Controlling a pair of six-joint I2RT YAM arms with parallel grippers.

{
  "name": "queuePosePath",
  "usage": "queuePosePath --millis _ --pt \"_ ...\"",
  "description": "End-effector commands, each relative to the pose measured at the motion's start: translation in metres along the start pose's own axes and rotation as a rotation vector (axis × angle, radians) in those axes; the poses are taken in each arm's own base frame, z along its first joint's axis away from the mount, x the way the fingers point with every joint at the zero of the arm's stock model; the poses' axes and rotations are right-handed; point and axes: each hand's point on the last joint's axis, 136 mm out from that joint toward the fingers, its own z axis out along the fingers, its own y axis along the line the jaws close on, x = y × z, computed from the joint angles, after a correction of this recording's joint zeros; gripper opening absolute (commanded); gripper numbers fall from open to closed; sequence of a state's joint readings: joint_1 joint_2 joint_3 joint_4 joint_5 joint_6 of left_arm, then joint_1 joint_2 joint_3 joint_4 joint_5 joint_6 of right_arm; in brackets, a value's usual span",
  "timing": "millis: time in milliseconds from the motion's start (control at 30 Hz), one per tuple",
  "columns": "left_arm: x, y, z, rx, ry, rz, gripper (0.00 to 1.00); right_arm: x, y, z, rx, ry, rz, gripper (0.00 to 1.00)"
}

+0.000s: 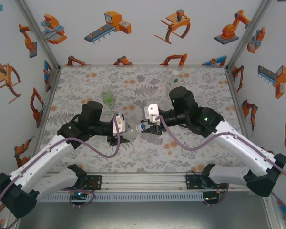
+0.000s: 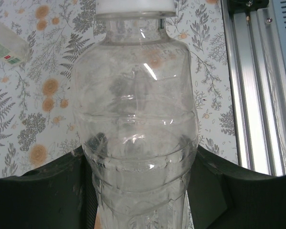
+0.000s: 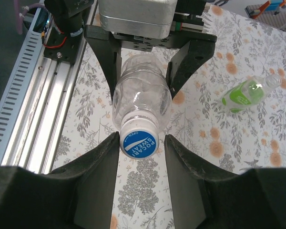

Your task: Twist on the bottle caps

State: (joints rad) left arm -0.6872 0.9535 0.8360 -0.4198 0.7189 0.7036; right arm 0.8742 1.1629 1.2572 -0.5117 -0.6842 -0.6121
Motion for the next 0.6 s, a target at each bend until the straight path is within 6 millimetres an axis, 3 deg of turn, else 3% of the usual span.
queuePosePath --millis 0,567 --pt "-0.0177 -0.0026 -0.005 0.019 -0.045 0.035 0.0 -0.0024 -0.0009 0.0028 0.002 -0.005 -0.03 0.4" --pt "-0.0168 -0.0029 -0.0045 0.019 -0.041 0.034 0.0 -0.0062 0.0031 0.0014 -0.008 -0.014 -0.032 0.4"
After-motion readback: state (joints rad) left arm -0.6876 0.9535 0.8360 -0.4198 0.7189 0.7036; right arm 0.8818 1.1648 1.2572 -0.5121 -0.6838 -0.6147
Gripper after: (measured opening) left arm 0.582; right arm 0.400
